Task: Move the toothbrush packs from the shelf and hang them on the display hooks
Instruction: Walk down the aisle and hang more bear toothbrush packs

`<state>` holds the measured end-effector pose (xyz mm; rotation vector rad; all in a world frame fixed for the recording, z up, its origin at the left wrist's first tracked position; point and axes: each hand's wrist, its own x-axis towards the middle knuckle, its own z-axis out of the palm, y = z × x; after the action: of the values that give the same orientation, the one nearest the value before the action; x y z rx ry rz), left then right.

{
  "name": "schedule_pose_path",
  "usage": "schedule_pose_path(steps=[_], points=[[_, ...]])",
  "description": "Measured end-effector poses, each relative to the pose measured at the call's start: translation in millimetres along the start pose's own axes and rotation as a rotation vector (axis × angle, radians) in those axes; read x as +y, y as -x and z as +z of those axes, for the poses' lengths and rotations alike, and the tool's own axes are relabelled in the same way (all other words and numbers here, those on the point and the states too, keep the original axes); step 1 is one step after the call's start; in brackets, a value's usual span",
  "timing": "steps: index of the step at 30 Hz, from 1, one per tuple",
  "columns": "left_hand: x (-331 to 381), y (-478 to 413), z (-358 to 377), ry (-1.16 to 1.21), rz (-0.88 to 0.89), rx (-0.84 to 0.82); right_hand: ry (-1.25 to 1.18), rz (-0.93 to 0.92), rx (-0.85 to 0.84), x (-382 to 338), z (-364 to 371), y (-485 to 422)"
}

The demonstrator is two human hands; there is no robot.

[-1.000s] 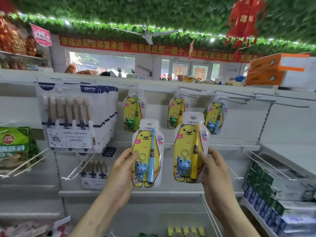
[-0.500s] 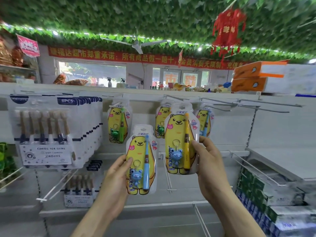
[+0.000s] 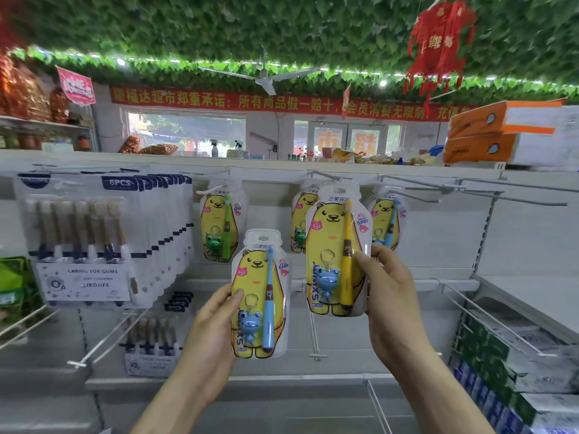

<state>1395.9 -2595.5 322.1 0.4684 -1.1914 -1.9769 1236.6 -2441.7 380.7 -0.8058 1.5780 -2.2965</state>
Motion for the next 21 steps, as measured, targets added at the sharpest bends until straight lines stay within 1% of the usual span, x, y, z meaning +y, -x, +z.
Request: schedule_pose_path(steps=[4,11,16,21], points=[[-2.2,-1.3,0.7,-0.007,0.013,0.015,-0.023,-0.034,-0.027,-4.1,-0.1,1.2],[-3.2,-2.0,2.3,-0.024,0.025,0.023,0.005,-0.018,-0.012,10.4,2.4,-14.6],[-0.6,-3.2,-0.7,-0.033,0.046,0.036,0.067,0.017,-0.022,31.8,6.1,-46.0],[0.9,-7.5,-14.9,-0.05,0.075,0.116,0.103,0.047,-0.039,54.4,16.6,-95.7]])
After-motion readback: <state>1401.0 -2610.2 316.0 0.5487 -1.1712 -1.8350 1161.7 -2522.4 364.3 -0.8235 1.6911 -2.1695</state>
